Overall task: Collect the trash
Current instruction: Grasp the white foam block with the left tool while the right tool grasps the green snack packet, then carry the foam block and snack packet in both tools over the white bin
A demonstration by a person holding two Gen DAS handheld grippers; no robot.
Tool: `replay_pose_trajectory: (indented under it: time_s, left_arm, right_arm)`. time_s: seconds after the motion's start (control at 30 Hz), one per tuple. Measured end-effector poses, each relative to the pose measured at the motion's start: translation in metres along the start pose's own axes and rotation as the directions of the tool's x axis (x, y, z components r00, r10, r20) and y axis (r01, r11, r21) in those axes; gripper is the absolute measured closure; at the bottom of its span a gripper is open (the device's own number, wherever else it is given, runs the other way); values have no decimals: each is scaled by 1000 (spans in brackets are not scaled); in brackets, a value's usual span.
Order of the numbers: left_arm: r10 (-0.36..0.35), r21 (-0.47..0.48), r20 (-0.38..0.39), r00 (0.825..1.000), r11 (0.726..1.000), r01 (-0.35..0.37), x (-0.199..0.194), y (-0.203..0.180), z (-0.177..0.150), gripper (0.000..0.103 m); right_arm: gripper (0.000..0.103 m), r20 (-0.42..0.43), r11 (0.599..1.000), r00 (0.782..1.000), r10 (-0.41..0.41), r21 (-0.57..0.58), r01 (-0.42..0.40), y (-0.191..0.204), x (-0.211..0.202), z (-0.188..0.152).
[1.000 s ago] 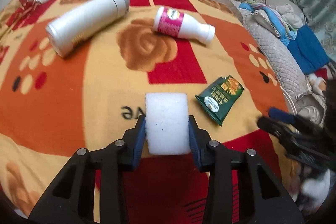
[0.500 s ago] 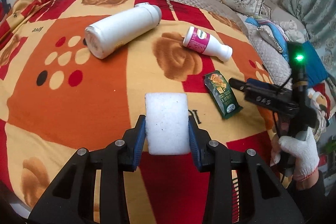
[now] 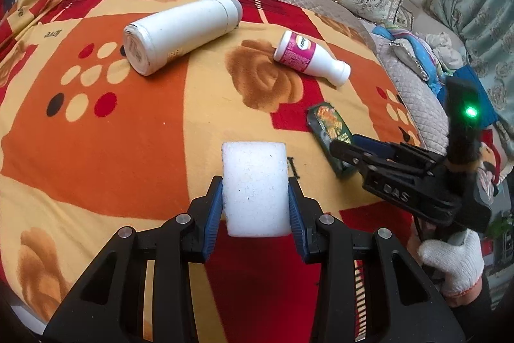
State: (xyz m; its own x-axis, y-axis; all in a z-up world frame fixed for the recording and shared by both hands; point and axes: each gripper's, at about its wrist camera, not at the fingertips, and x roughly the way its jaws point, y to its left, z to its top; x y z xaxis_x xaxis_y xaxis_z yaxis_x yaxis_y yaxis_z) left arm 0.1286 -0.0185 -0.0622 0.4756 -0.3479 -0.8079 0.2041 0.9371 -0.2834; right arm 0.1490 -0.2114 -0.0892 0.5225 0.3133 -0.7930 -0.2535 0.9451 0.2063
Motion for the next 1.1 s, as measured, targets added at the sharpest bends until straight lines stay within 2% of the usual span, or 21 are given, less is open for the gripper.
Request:
replay_pose_trajectory:
  time_s: [0.1, 0.5, 1.1]
  left_arm:
    - [-11, 2, 5, 1000, 1000, 11, -1, -7, -1, 67]
    - [-40, 90, 11, 999, 995, 38, 0, -61, -13, 67]
    - [-84, 223, -13, 996, 971, 85, 11, -147, -26, 67]
  right_arm:
    - [66, 38, 1000, 999, -12, -16, 12, -4, -15, -8]
    - [66, 107, 998, 994, -33, 52, 28, -30, -75, -54]
    - [66, 159, 977, 983, -94, 205, 60, -95, -133, -106]
